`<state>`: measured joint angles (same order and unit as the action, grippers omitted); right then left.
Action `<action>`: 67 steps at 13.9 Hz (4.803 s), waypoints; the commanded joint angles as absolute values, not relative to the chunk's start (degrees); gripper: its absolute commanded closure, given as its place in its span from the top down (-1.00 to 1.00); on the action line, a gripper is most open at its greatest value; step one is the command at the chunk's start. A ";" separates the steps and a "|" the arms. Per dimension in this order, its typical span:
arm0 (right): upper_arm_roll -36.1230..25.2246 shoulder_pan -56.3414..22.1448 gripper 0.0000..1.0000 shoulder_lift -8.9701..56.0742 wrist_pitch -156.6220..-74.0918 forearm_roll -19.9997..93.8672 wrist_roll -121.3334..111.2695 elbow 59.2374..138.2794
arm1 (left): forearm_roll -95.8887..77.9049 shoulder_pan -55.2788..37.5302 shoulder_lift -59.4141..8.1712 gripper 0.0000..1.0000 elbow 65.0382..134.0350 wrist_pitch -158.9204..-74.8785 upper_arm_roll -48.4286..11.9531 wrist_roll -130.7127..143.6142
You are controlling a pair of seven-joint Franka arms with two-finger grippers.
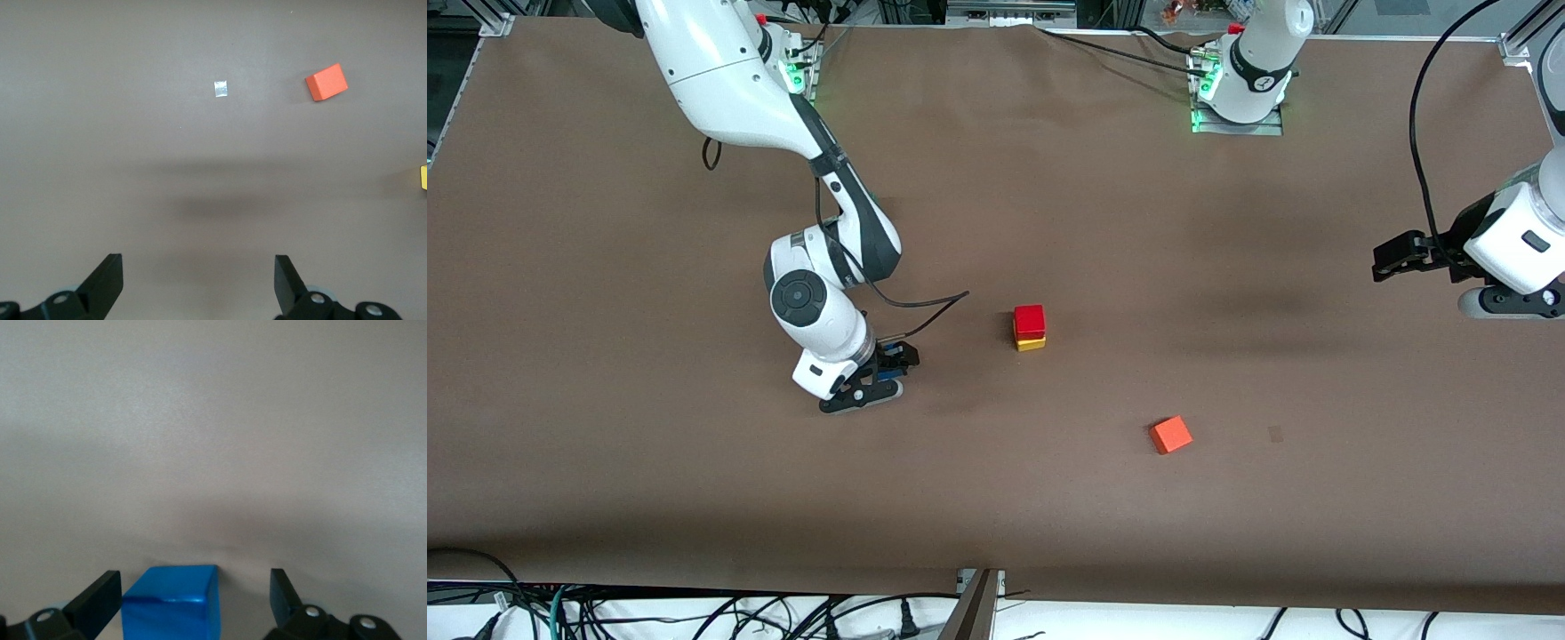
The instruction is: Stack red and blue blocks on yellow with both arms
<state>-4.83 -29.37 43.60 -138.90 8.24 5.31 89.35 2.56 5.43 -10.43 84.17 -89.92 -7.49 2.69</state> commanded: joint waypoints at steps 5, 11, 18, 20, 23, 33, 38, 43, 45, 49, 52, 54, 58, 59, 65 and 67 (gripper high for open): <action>-4.75 -28.74 0.98 42.19 -134.74 12.20 6.06 88.77 | 3.16 5.62 -11.87 1.00 82.18 -89.56 -8.17 1.76; -4.75 -29.18 0.98 42.54 -134.91 13.01 6.77 89.12 | 3.16 5.98 -12.39 1.00 80.60 -89.47 -8.17 1.76; -4.83 -29.00 0.61 42.98 -135.62 12.92 5.89 89.82 | 3.16 5.98 -13.01 1.00 79.63 -89.47 -8.17 1.76; -4.83 -28.74 0.40 42.98 -135.62 12.66 5.71 89.82 | 3.25 5.98 -13.01 1.00 79.63 -89.39 -8.09 1.76; -4.83 -28.74 0.09 42.98 -135.44 12.57 4.92 89.82 | 3.25 5.98 -13.01 1.00 79.63 -89.38 -8.09 1.76; -4.83 -29.27 0.00 42.98 -135.62 12.66 5.89 89.65 | 3.16 5.98 -13.01 1.00 79.54 -89.38 -8.17 1.76; -4.83 -29.71 0.03 43.50 -136.67 12.66 5.89 89.82 | 3.16 5.98 -13.01 1.00 79.54 -89.38 -8.17 1.76; -4.83 -29.71 0.08 44.12 -138.43 12.48 5.89 90.35 | 3.16 5.98 -13.01 1.00 79.54 -89.30 -8.17 1.76; -4.83 -29.71 0.08 44.21 -138.69 12.39 5.89 90.35 | 3.16 5.98 -13.01 1.00 79.54 -89.30 -8.17 1.76; -4.83 -29.79 0.08 44.12 -138.60 12.04 5.71 90.26 | 3.16 5.98 -13.01 1.00 79.63 -89.30 -8.09 1.76; -4.83 -29.88 0.08 44.03 -138.60 12.04 5.71 90.26 | 3.16 6.06 -13.01 1.00 79.54 -89.30 -8.17 1.76; -4.83 -29.88 0.08 43.95 -138.60 12.04 5.71 90.26 | 3.16 6.06 -13.01 1.00 79.54 -89.38 -8.17 1.76; -4.83 -30.06 0.08 44.03 -138.60 12.04 5.71 90.26 | 3.16 6.06 -13.01 1.00 79.54 -89.38 -8.17 1.76; -4.92 -30.15 0.08 44.03 -138.60 12.04 5.80 90.26 | 3.16 6.06 -13.01 1.00 79.54 -89.38 -8.09 1.67; -5.10 -30.15 0.11 45.09 -139.74 10.91 5.80 90.79 | 3.08 6.06 -13.01 1.00 79.54 -89.38 -8.09 1.58; -5.01 -30.15 0.11 45.09 -140.80 10.28 5.63 91.32 | 3.08 6.06 -13.01 1.00 79.63 -89.38 -8.09 1.67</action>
